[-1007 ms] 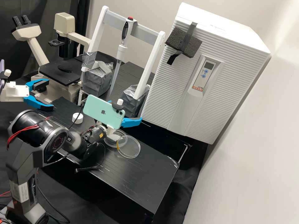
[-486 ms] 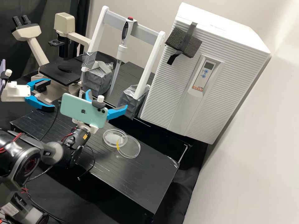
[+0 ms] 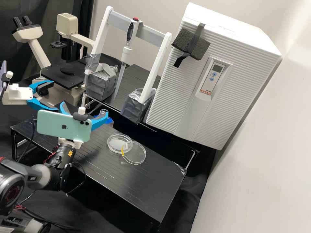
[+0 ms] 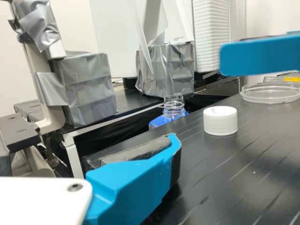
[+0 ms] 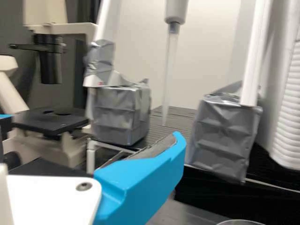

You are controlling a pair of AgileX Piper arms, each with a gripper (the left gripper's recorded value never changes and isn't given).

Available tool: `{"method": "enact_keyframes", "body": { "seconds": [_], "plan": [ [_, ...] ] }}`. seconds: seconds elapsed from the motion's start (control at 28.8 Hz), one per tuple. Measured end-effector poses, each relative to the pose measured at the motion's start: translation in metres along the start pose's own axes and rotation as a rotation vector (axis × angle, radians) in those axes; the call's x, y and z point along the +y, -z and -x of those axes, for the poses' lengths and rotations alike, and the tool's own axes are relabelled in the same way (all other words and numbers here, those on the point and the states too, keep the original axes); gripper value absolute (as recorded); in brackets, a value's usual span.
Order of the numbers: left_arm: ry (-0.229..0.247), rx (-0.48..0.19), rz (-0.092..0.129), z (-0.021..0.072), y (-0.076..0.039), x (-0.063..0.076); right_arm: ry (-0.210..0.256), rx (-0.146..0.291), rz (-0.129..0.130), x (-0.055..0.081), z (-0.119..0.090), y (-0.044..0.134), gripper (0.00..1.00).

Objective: Close the bottle

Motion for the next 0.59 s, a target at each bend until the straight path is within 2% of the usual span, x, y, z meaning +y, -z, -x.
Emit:
{"method": "enact_keyframes", "body": {
  "seconds": [0.14, 0.35, 0.59],
  "plan": [
    [-0.014, -0.005, -0.007, -0.0034, 0.000, 0.003, 0.021, 0.034, 0.013, -0.006, 0.010, 0.003, 1.00],
    [-0.012, -0.011, -0.006, -0.0044, -0.002, 0.003, 0.051, 0.041, 0.004, -0.014, 0.017, 0.003, 1.00],
    [-0.014, -0.007, -0.005, -0.0045, -0.002, 0.003, 0.130, 0.040, 0.034, -0.029, 0.014, 0.001, 1.00]
  ]
}}
